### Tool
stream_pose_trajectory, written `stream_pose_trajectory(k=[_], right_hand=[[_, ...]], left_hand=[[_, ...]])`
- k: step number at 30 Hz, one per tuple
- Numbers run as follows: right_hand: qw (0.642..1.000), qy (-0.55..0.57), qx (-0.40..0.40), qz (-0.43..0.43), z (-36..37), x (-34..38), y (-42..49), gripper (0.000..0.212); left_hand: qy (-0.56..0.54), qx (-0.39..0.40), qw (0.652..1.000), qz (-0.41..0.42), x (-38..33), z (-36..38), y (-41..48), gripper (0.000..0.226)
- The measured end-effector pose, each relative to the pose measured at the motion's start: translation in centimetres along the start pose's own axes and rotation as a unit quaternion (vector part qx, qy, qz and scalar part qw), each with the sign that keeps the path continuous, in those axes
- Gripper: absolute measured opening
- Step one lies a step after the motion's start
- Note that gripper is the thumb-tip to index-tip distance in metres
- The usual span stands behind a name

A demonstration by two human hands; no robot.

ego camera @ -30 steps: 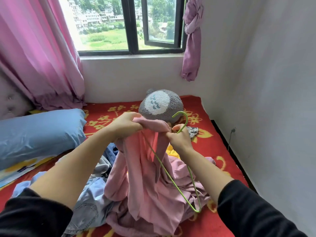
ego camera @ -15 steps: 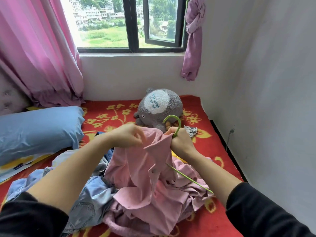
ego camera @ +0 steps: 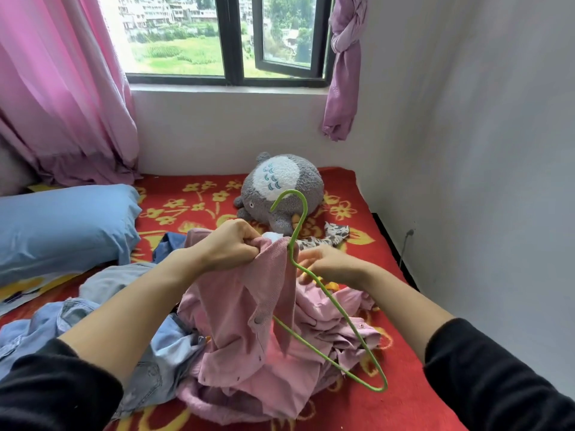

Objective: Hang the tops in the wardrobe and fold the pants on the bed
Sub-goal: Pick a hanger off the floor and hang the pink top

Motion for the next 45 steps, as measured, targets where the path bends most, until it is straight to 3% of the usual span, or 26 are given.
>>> stream_pose_trajectory(k=[2, 4, 5, 9, 11, 16, 22, 24, 28, 31, 32, 35, 37, 40, 42, 45], right_hand=[[0.998, -0.051, 0.038, -0.022, 1.4, -0.9, 0.3, 0.032], [0.995, -0.080, 0.053, -0.036, 2.8, -1.8, 0.9, 0.009], [0.994, -0.095, 0.055, -0.030, 3.3, -2.1, 1.0, 0.011], [0.978, -0.125, 0.136, 0.095, 3.7, -2.8, 1.4, 0.020], [0.963, -0.139, 0.192, 0.130, 3.3, -2.5, 1.2, 0.013], [0.965, 0.004, 0.240, 0.101, 3.3, -1.8, 1.0, 0.013], [0.999, -0.047, 0.026, 0.000, 4.8, -2.7, 2.0, 0.011], [0.999, 0.025, -0.030, 0.027, 3.8, -3.1, 1.7, 0.008], [0.950, 0.230, -0.209, 0.030, 0.7, -3.0, 1.1, 0.031], [0.920, 0.266, -0.287, -0.006, -1.2, -2.5, -0.1, 0.017], [0.930, 0.241, -0.278, -0.015, -1.8, -2.4, -0.6, 0.012], [0.978, 0.006, -0.208, -0.024, -3.6, -2.3, -2.2, 0.041], [0.955, -0.191, -0.227, -0.027, -4.6, -2.5, -2.8, 0.035], [0.878, -0.384, -0.284, 0.029, -5.5, -2.6, -3.5, 0.029], [0.855, -0.435, -0.278, 0.048, -5.4, -3.0, -3.4, 0.032], [0.873, -0.389, -0.286, 0.075, -4.9, -2.8, -3.5, 0.039]], left_hand=[[-0.014, 0.007, 1.000, -0.002, -0.6, -0.3, 0.0, 0.022], [-0.016, 0.006, 1.000, 0.005, -1.0, -0.5, -0.1, 0.022], [-0.016, 0.003, 1.000, 0.009, -1.3, -0.6, -0.1, 0.023], [-0.009, -0.008, 1.000, 0.005, -1.5, -1.0, -0.7, 0.024], [-0.009, -0.010, 1.000, 0.002, -1.3, -1.1, -1.0, 0.027], [-0.031, -0.020, 0.999, -0.012, -1.1, -1.2, -1.1, 0.036], [-0.037, -0.021, 0.999, 0.009, -1.5, -1.1, -1.4, 0.032], [-0.036, -0.029, 0.999, 0.007, -1.1, -1.2, -1.7, 0.029], [-0.005, -0.067, 0.997, -0.039, 1.3, -2.1, -2.1, 0.049], [0.026, -0.095, 0.991, -0.085, 2.4, -2.5, -2.2, 0.051], [0.046, -0.110, 0.988, -0.099, 2.7, -2.6, -2.2, 0.048], [0.096, -0.137, 0.978, -0.128, 3.1, -2.9, -2.5, 0.034], [0.135, -0.134, 0.974, -0.120, 2.9, -2.6, -2.6, 0.032], [0.191, -0.130, 0.967, -0.107, 2.3, -1.4, -2.5, 0.033], [0.215, -0.135, 0.962, -0.102, 2.2, -0.8, -2.3, 0.028], [0.246, -0.163, 0.951, -0.089, 2.4, -0.8, -2.2, 0.013]])
Point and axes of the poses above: each hand's wrist, its own y-axis towards the middle knuckle, its own z-axis out of the palm, x = y × z, the point moved 1 cm from there along y, towards the middle knuckle, and after that the axes turned 3 degrees about -z, right-handed, at the moved point
